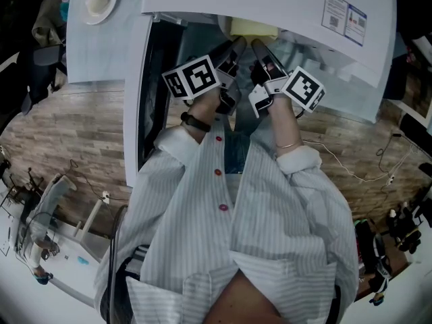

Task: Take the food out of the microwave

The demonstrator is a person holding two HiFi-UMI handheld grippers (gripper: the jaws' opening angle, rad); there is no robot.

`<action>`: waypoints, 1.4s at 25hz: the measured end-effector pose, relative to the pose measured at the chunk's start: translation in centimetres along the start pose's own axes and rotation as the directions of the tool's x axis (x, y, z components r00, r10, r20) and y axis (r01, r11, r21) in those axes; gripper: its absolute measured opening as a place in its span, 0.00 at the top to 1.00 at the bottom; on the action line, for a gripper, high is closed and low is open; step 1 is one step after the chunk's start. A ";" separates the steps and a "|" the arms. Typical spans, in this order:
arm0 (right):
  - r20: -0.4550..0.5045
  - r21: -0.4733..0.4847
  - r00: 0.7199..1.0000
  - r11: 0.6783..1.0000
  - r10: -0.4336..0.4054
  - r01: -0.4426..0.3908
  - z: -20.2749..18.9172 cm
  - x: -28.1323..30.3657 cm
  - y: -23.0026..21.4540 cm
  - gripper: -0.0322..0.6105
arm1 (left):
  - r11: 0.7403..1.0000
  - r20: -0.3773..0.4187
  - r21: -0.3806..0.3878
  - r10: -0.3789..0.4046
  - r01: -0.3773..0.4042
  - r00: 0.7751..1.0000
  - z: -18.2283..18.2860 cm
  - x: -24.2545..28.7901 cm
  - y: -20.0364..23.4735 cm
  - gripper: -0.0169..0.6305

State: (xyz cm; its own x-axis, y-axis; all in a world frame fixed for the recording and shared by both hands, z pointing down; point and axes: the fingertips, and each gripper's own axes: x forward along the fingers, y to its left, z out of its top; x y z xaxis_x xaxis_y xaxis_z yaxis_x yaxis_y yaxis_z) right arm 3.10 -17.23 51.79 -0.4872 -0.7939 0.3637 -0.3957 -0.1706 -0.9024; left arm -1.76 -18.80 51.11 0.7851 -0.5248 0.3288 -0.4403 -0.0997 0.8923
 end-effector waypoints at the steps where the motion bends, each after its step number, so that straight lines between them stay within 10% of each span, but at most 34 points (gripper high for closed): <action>1: 0.000 -0.006 1.000 1.000 0.018 -0.018 -0.1 0.0 0.1 0.85 | 1.000 0.000 0.001 0.001 -0.001 1.000 -0.2 -0.1 0.0 0.86; 35: -0.122 -0.042 0.990 0.996 0.073 -0.078 -5.6 -9.4 1.9 0.85 | 0.999 0.145 0.037 0.027 -0.032 0.989 -7.5 -7.7 -4.8 0.86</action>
State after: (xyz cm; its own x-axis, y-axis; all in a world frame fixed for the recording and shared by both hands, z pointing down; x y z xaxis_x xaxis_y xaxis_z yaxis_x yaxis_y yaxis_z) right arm 2.58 -6.86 47.91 -0.6057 -0.7273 0.3226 -0.3889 -0.0831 -0.9175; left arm -2.43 -7.93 46.62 0.7017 -0.6443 0.3040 -0.4809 -0.1135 0.8694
